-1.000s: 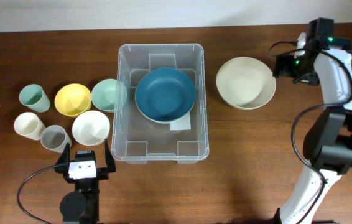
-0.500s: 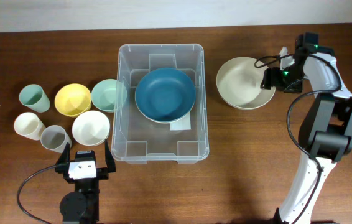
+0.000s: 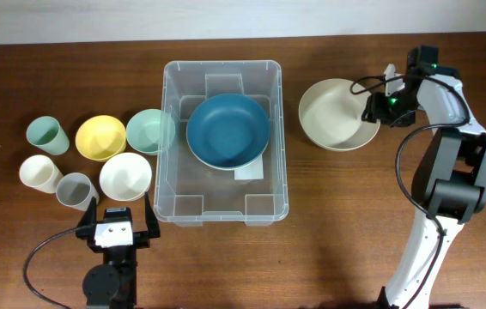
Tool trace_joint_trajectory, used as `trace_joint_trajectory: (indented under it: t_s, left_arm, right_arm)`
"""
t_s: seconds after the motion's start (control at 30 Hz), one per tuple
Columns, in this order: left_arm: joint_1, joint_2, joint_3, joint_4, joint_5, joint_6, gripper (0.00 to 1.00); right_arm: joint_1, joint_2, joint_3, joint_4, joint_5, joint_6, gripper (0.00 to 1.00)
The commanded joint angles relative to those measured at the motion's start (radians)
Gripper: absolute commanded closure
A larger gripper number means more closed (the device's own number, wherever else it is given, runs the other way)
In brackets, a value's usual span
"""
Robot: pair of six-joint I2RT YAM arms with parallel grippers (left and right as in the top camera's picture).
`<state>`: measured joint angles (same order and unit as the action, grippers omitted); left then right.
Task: Pack container
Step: 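Move the right gripper to the cream bowl and grasp its rim, then carry the cream bowl onto the plate stack and release it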
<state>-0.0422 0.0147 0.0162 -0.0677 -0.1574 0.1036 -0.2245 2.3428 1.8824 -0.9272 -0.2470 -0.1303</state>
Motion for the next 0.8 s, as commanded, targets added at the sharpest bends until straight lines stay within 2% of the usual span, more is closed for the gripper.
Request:
trace_joint_trajectory:
  t_s: [0.0,0.1,0.17,0.2,0.33,0.47,0.77]
  left_arm:
    - [0.006,-0.003,-0.007,0.001,-0.004,-0.013,0.0]
    - [0.006,-0.003,-0.007,0.001,-0.004,-0.013,0.0]
    - [0.006,-0.003,-0.007,0.001,-0.004,-0.013,0.0]
    - [0.006,-0.003,-0.007,0.001,-0.004,-0.013,0.0]
    - [0.006,-0.003,-0.007,0.001,-0.004,-0.013,0.0]
    - [0.006,-0.003,-0.007,0.001,-0.004,-0.013,0.0]
    - [0.006,-0.003,-0.007,0.001,-0.004,-0.013,0.0]
  right_arm:
    - [0.002,0.026,-0.031,0.018,-0.039,0.0,0.48]
    - [0.002,0.026,-0.031,0.019,-0.038,0.0,0.8]
    - [0.001,0.026,-0.031,0.019,-0.037,0.0,0.93]
    - [0.0,0.026,-0.031,0.019,-0.038,0.0,0.96]
    - [0.0,0.023,-0.026,0.016,-0.037,0.0,0.96]
    - [-0.007,0.009,0.021,-0.008,-0.038,0.061,0.96]
    - [-0.039,-0.17,0.293,-0.171,-0.038,0.066,0.96]
